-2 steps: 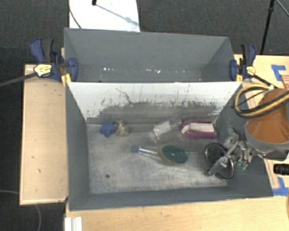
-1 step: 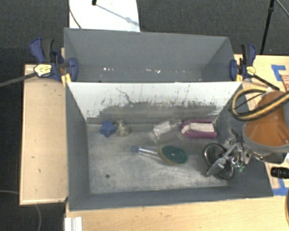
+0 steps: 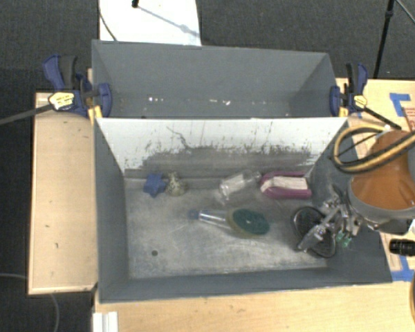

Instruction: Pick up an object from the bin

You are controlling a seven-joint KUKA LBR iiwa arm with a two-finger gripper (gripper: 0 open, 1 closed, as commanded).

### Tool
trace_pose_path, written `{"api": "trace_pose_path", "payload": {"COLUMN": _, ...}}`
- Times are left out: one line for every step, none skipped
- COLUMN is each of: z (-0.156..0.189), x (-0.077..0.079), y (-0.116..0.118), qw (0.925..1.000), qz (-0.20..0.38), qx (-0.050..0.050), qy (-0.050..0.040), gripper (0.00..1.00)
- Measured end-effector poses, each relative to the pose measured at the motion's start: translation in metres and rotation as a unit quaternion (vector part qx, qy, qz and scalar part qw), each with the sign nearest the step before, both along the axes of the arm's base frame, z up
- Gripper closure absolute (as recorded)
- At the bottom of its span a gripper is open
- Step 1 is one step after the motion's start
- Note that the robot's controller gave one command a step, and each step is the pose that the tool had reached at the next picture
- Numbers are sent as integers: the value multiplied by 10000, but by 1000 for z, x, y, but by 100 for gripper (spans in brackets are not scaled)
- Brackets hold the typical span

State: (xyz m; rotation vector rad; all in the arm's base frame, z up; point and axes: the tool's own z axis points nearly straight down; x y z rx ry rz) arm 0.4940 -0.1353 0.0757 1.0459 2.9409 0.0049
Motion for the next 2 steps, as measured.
{"api": "trace_pose_path", "payload": {"z": 73, "x": 3, "y": -1, "qw": 10000, "qz": 38, "qx": 7, "qy": 56, "gripper": 100}}
{"api": "trace_pose_path", "payload": {"z": 87, "x": 3, "y": -1, "qw": 9999, "qz": 81, "qx": 15, "qy": 82, "gripper": 100}}
